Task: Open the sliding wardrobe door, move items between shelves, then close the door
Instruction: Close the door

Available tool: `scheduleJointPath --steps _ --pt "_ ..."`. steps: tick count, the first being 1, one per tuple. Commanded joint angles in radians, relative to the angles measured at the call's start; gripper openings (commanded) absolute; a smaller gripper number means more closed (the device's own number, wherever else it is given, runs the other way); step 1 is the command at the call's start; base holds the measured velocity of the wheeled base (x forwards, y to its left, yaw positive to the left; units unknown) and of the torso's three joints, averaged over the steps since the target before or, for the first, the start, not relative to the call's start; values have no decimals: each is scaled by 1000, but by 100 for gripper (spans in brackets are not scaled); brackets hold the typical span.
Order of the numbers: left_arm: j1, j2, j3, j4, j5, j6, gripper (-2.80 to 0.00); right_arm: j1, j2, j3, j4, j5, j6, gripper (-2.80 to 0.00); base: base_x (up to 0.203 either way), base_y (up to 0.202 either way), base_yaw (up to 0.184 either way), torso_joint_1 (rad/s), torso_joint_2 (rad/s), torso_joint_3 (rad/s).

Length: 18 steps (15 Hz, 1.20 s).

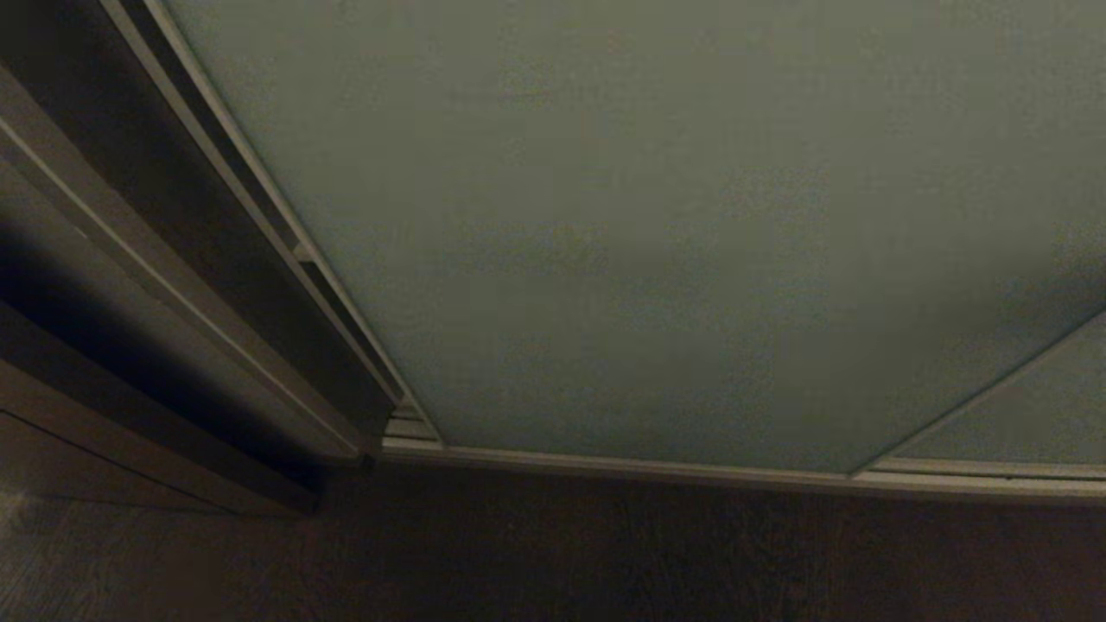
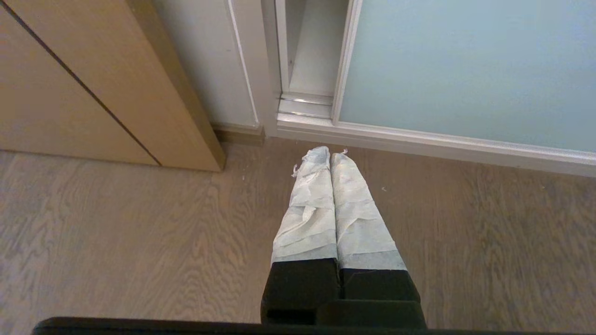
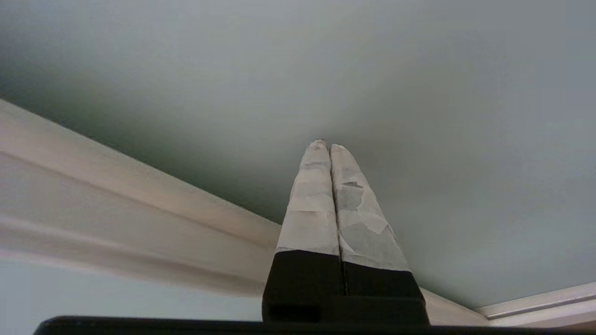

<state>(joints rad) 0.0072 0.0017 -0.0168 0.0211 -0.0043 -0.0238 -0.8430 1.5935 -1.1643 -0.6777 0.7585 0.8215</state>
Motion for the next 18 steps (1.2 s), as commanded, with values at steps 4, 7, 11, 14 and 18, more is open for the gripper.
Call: scheduleJointPath --steps 4,7,11,14,18 --pt "0 1 0 0 0 -1 -280 43 -8 15 -4 2 4 -280 0 0 0 0 0 0" --pt "0 0 0 0 0 -1 -280 72 -28 25 -3 1 4 -280 0 0 0 0 0 0" --pt "0 0 0 0 0 -1 -280 108 -74 59 -2 1 2 -280 0 0 0 0 0 0" --pt "0 0 0 0 0 -1 -280 123 -92 81 -2 2 4 -280 0 0 0 0 0 0" --pt "0 0 0 0 0 -1 -280 152 -117 112 -4 2 1 -280 0 0 0 0 0 0"
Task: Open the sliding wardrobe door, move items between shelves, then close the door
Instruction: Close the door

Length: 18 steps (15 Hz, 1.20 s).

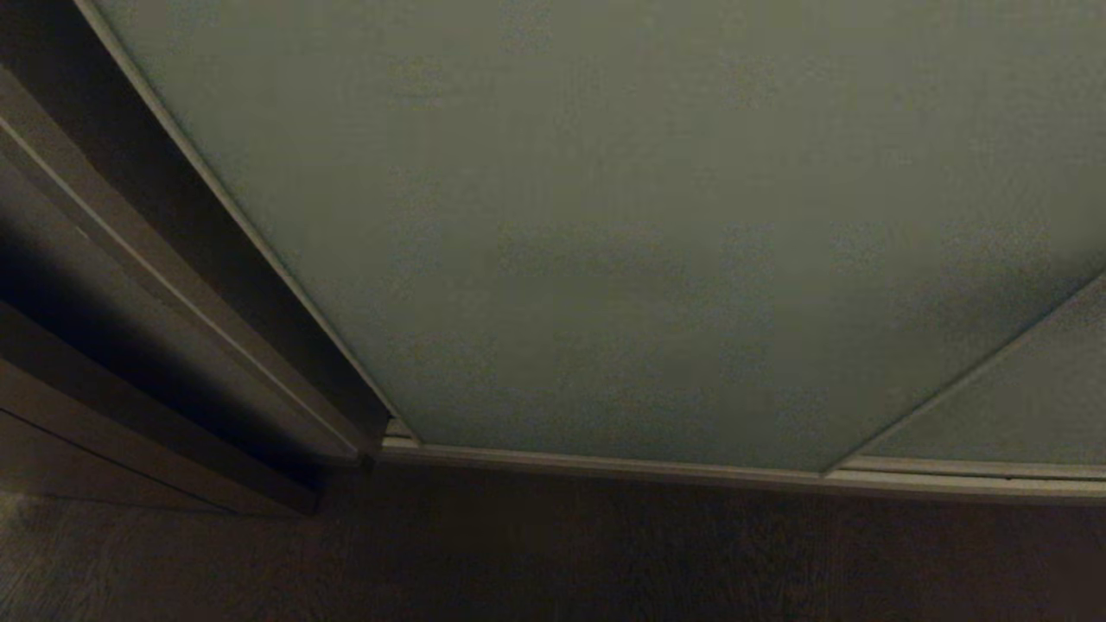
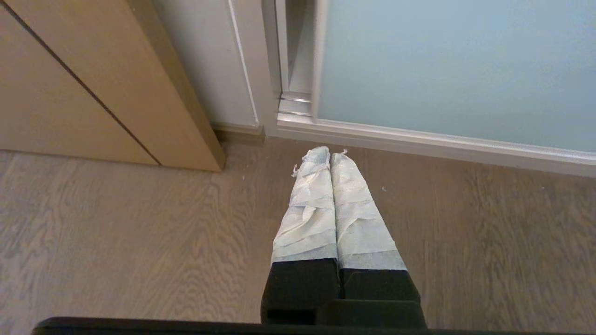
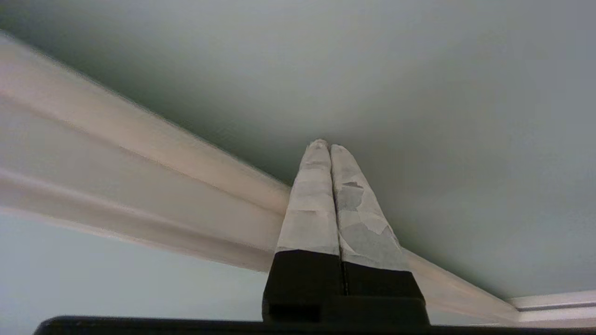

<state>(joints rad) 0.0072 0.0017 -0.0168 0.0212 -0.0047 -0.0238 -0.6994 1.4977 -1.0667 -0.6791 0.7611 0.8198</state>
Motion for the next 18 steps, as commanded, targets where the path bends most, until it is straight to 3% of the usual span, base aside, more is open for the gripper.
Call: scheduleJointPath --steps 1,4,16,18 --pt "0 0 0 0 0 -1 -280 17 -32 21 -5 -1 2 -280 0 0 0 0 0 0" --pt "0 0 0 0 0 -1 -280 21 -42 50 -65 0 4 -280 0 0 0 0 0 0" --pt "0 0 0 0 0 0 -280 39 -200 150 -47 1 -13 -280 0 0 0 0 0 0" --pt "0 1 0 0 0 -1 -280 61 -246 152 -33 -1 -78 -280 0 0 0 0 0 0"
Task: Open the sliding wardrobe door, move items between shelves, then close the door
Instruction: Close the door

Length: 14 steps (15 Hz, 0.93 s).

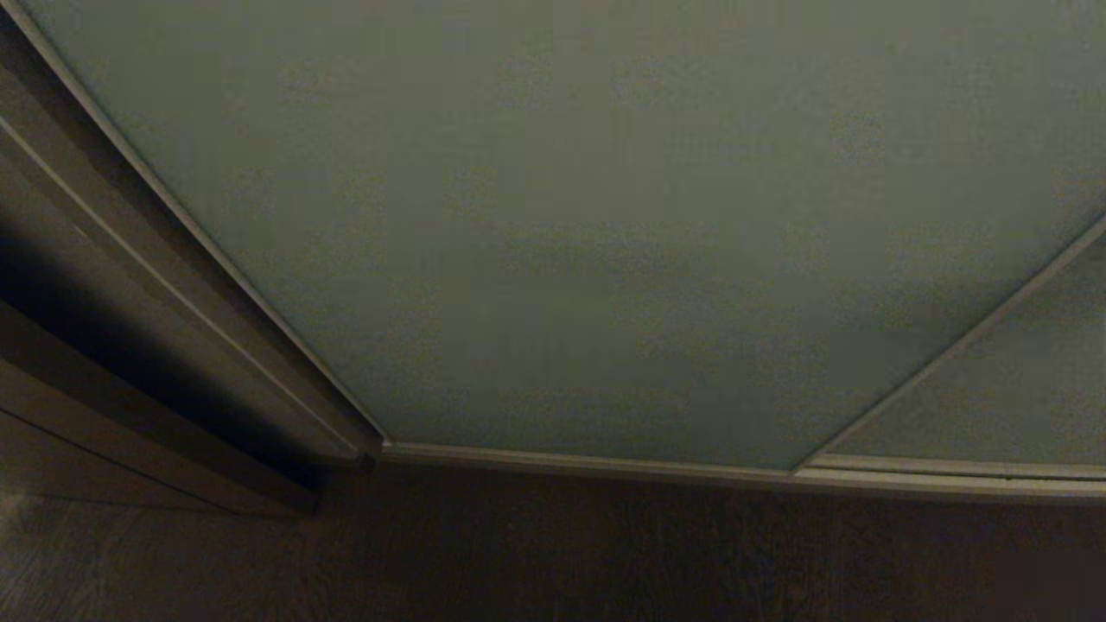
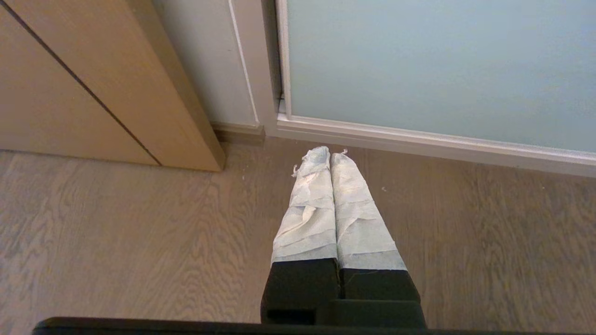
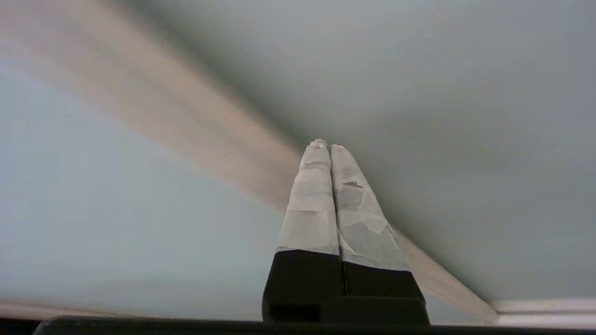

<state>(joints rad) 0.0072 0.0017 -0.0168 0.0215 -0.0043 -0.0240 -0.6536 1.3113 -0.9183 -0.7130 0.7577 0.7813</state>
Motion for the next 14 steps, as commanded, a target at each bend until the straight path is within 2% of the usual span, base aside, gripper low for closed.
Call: scheduleJointPath --steps 1,2,3,5,9,11,14 --pt "0 0 0 0 0 -1 -280 29 -85 12 15 -8 -105 -280 0 0 0 0 0 0" --pt "0 0 0 0 0 -1 -280 47 -118 26 35 -45 -187 -280 0 0 0 0 0 0" --pt "0 0 0 0 0 -1 -280 66 -153 39 55 -115 -272 -280 0 0 0 0 0 0" --pt "0 0 0 0 0 1 -280 91 -207 47 70 -218 -384 -280 0 0 0 0 0 0" --pt "0 1 0 0 0 1 -280 127 -280 60 76 -273 -491 -280 0 0 0 0 0 0" --pt "0 1 0 0 0 -1 -280 205 -366 116 107 -308 -551 -280 0 0 0 0 0 0" --pt "0 0 0 0 0 -1 -280 362 -548 252 287 -384 -653 -280 0 0 0 0 0 0"
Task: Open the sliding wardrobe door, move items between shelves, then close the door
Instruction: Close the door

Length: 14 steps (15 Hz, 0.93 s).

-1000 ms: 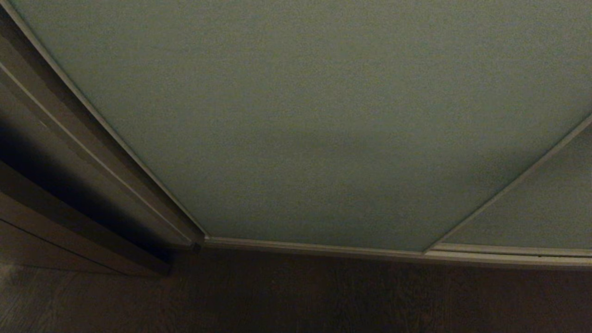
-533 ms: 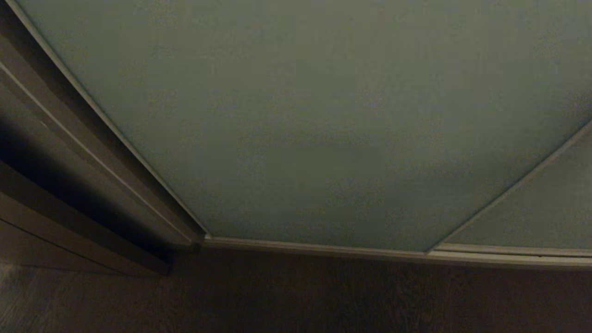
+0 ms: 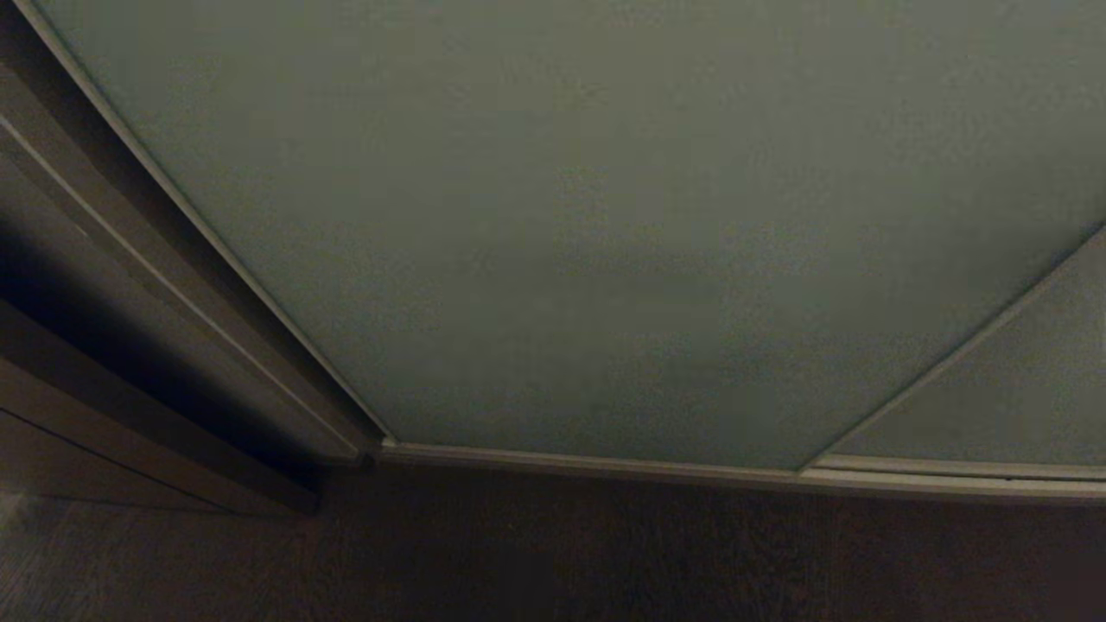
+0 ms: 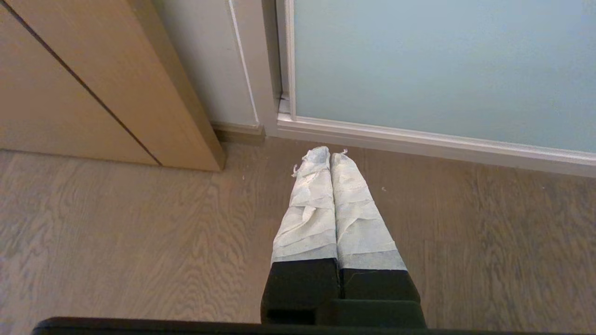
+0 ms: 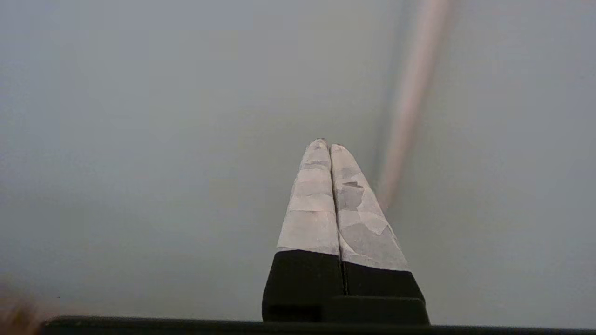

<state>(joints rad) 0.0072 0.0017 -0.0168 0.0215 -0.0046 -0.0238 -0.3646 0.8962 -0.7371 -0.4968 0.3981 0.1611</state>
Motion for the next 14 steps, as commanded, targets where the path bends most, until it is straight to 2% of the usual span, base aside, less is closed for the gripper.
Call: scheduleJointPath --steps 1,5,7,9,12,14 --pt "0 0 0 0 0 -1 -280 126 -196 150 135 -64 -77 -280 0 0 0 0 0 0" --pt "0 0 0 0 0 -1 -280 240 -439 494 243 -204 -286 -280 0 0 0 0 0 0" --pt "0 0 0 0 0 -1 -280 271 -564 588 281 -233 -331 -280 0 0 0 0 0 0" --pt "0 0 0 0 0 -1 -280 292 -628 723 306 -288 -343 -280 0 0 0 0 0 0" --pt "0 0 0 0 0 -1 -280 340 -766 738 479 -348 -283 -280 0 0 0 0 0 0" --pt "0 0 0 0 0 -1 -280 351 -878 736 514 -358 -271 -280 0 0 0 0 0 0"
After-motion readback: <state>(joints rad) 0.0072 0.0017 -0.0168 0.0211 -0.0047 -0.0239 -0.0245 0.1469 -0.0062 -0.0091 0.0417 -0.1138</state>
